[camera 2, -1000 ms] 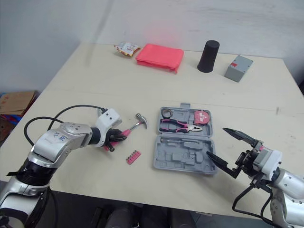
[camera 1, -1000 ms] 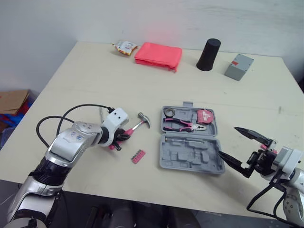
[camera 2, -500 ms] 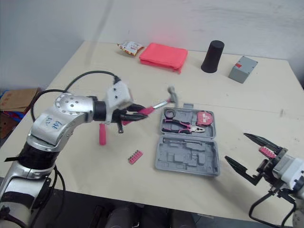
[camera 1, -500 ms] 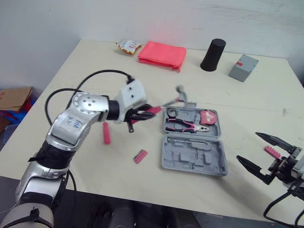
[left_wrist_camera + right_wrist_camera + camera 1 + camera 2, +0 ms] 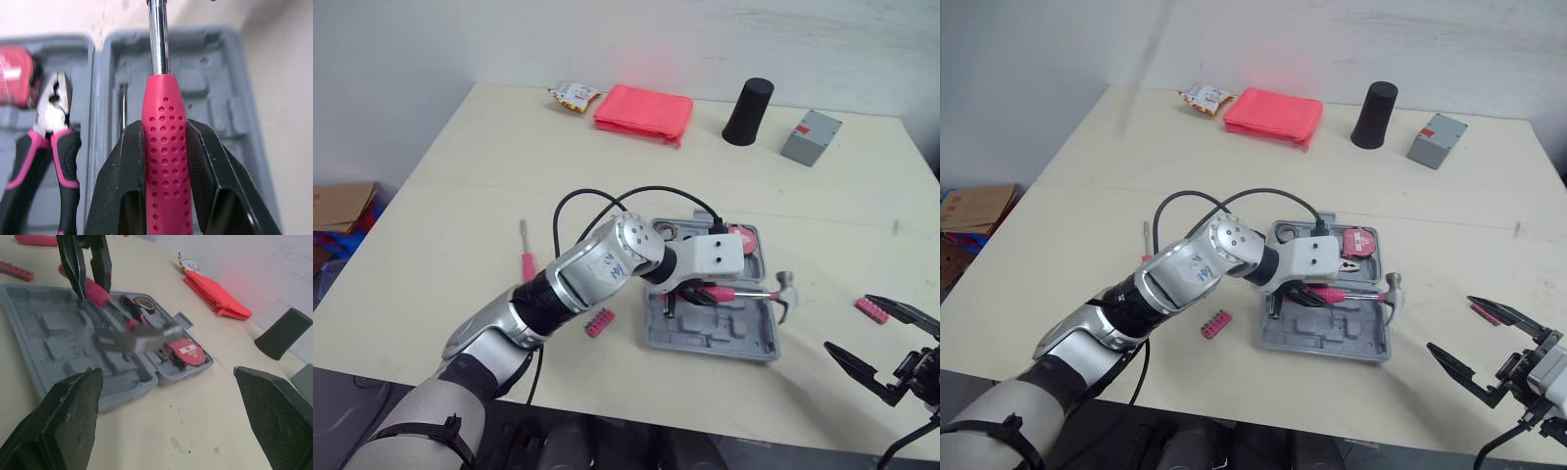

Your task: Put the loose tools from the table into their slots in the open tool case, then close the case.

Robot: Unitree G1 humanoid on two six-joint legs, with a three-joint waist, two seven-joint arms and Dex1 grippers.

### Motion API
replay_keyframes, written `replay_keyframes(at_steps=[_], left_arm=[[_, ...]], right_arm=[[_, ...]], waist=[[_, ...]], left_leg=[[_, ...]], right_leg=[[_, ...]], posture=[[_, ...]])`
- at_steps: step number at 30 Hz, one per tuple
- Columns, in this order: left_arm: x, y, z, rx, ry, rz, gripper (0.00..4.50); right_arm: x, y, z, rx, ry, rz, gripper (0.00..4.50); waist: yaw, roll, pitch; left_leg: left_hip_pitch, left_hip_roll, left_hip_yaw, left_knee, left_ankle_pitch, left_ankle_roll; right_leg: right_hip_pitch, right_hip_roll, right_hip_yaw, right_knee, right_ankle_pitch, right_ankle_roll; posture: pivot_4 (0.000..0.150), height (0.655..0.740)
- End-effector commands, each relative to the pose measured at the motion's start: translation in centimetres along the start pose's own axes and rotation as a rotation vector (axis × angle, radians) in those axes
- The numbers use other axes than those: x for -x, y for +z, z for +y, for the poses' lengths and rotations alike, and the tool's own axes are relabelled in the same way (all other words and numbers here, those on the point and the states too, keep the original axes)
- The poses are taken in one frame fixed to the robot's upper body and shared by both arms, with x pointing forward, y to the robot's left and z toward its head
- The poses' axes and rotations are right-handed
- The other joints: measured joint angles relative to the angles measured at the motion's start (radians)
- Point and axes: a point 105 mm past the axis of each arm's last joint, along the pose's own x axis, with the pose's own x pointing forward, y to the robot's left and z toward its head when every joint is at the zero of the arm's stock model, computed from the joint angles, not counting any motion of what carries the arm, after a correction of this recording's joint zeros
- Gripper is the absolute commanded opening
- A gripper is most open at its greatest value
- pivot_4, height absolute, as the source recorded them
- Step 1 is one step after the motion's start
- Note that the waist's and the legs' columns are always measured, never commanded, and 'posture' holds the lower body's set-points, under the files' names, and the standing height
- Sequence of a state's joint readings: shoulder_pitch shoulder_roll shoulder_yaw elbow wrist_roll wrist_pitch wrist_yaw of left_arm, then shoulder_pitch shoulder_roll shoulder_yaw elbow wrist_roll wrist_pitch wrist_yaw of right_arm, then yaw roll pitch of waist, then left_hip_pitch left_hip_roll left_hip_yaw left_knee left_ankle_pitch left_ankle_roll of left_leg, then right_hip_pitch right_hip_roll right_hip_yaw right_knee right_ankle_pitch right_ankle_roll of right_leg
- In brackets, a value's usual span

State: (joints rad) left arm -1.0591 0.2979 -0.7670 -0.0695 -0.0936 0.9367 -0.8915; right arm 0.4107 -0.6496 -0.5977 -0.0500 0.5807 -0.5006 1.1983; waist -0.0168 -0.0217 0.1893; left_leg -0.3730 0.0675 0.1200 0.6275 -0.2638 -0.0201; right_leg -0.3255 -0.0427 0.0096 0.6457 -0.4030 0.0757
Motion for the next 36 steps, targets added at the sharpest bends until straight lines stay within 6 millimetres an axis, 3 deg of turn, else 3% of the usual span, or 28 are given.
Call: replay_keyframes(at_steps=[1, 23, 25, 29, 31, 36], left_arm=[[-0.2, 0.9, 0.3, -0.048, 0.025, 0.036, 0.51], [-1.4, -0.9, 0.4, 0.013, -0.003, 0.116, 0.51], [-1.3, -0.6, 0.6, 0.0, 0.006, 0.106, 1.58], [-0.8, 0.2, 0.7, -0.064, 0.011, 0.091, 3.22], [-0.2, 0.4, 0.4, -0.123, -0.007, 0.084, 3.22], [0.7, 2.4, -0.1, -0.035, -0.046, -0.217, 3.22]], right_arm=[[0.2, 1.0, -0.1, 0.035, -0.028, -0.023, 4.5], [-0.1, 1.2, 0.5, 0.031, -0.065, -0.029, 4.5], [-0.1, 1.2, 0.5, 0.03, -0.064, -0.03, 4.5], [-0.4, 1.2, 0.6, 0.028, -0.062, -0.035, 4.5], [-0.5, 1.2, 0.7, 0.027, -0.06, -0.037, 4.5], [-0.8, 1.1, 0.6, 0.025, -0.056, -0.041, 4.5]], waist=[[-0.003, 0.001, 0.0], [-0.008, 0.001, 0.0], [-0.009, 0.001, 0.0], [-0.009, 0.001, 0.0], [-0.009, 0.001, 0.0], [-0.008, 0.002, 0.0]], left_leg=[[0.0, 0.0, 0.0, 0.0, 0.0, 0.0], [0.0, -0.001, -0.001, 0.0, 0.0, 0.001], [0.0, -0.001, -0.001, 0.001, 0.0, 0.001], [0.0, -0.001, -0.001, 0.0, 0.0, 0.001], [0.0, -0.001, -0.001, 0.0, 0.0, 0.001], [-0.001, -0.001, -0.001, 0.0, 0.0, 0.001]], right_leg=[[0.0, 0.0, 0.0, 0.0, 0.0, 0.0], [0.0, -0.002, -0.001, 0.0, 0.0, 0.0], [0.0, -0.002, -0.001, 0.0, 0.0, 0.0], [0.0, -0.002, -0.001, 0.0, 0.0, 0.0], [0.001, -0.002, -0.001, 0.0, 0.0, 0.0], [0.0, -0.002, -0.001, 0.0, 0.0, 0.0]], posture=[[0.15, 0.74], [0.15, 0.74], [0.15, 0.74], [0.15, 0.74], [0.15, 0.74], [0.15, 0.74]])
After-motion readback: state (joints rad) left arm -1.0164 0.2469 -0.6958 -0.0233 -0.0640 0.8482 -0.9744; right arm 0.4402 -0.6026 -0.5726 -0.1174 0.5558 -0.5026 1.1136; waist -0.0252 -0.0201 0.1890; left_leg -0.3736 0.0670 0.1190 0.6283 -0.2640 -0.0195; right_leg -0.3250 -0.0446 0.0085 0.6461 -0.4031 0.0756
